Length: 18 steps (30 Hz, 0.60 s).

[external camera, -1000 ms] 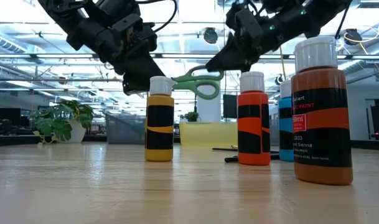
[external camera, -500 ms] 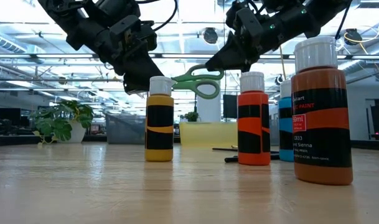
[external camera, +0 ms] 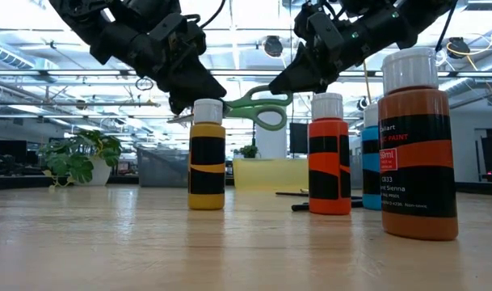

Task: Pick & Place Paint Supplies
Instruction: Put the green scissors into the left black bin

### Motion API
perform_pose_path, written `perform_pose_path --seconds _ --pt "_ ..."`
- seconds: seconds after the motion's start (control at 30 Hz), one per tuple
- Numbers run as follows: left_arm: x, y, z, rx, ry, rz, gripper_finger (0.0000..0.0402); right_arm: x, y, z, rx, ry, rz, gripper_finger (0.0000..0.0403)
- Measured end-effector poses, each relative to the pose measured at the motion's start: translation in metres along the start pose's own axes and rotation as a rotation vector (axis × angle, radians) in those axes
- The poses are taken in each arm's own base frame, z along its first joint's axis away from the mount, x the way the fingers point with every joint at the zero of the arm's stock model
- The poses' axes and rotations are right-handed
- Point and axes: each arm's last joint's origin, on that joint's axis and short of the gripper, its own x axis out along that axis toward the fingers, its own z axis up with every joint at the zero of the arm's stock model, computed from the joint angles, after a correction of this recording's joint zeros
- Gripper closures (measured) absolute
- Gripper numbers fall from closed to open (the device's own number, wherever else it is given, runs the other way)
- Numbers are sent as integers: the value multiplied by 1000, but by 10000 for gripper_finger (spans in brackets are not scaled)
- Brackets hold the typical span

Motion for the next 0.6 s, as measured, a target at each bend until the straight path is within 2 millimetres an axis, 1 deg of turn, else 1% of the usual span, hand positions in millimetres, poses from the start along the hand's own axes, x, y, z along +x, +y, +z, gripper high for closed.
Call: perform_pose_path --seconds 0.23,0.43,0.6 --pt "0 2 -4 46 33 60 247 0 2 -1 0 3 7 382" --pt "0 2 -3 61 26 73 248 0 3 -1 11 5 24 382" --pt "0 4 -1 62 -3 133 247 0 6 -1 14 12 86 382"
